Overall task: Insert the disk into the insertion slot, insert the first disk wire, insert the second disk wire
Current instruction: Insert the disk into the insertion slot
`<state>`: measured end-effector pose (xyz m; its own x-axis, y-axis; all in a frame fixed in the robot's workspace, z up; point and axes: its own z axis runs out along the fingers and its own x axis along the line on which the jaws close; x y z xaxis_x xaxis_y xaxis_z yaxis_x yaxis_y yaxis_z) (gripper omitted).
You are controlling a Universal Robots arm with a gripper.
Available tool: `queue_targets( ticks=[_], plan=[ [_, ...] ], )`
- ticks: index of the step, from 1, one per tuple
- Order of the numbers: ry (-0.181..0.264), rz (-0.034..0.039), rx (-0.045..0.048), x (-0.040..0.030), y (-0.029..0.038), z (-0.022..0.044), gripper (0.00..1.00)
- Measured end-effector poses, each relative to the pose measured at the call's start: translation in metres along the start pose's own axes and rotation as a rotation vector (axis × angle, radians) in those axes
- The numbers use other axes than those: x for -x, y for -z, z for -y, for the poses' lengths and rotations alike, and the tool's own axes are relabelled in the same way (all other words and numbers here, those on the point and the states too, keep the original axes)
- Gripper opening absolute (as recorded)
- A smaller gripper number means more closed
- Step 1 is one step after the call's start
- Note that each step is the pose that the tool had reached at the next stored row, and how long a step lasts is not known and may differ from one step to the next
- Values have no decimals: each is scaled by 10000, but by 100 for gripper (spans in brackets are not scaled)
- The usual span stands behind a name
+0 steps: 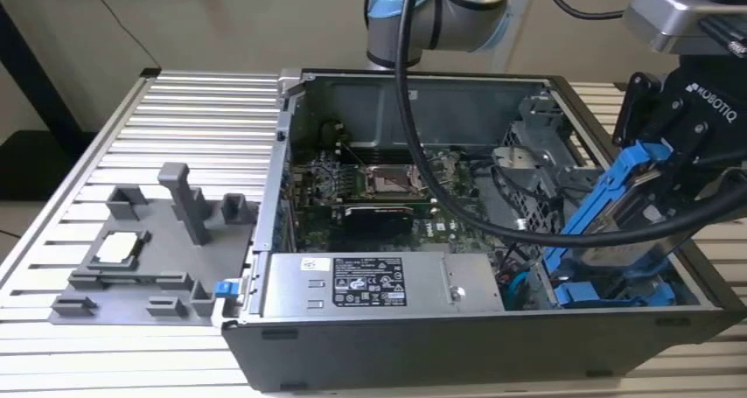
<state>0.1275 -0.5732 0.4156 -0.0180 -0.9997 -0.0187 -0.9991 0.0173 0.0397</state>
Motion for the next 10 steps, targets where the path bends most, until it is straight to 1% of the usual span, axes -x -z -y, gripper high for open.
queue_targets(
  ticks=[5, 8, 10],
  plan=[
    [1, 36, 1, -1, -58, 16, 33],
    [1, 31, 0, -2, -87, 24, 33],
    [0, 39, 0, -3, -121, 26, 33]
  ],
)
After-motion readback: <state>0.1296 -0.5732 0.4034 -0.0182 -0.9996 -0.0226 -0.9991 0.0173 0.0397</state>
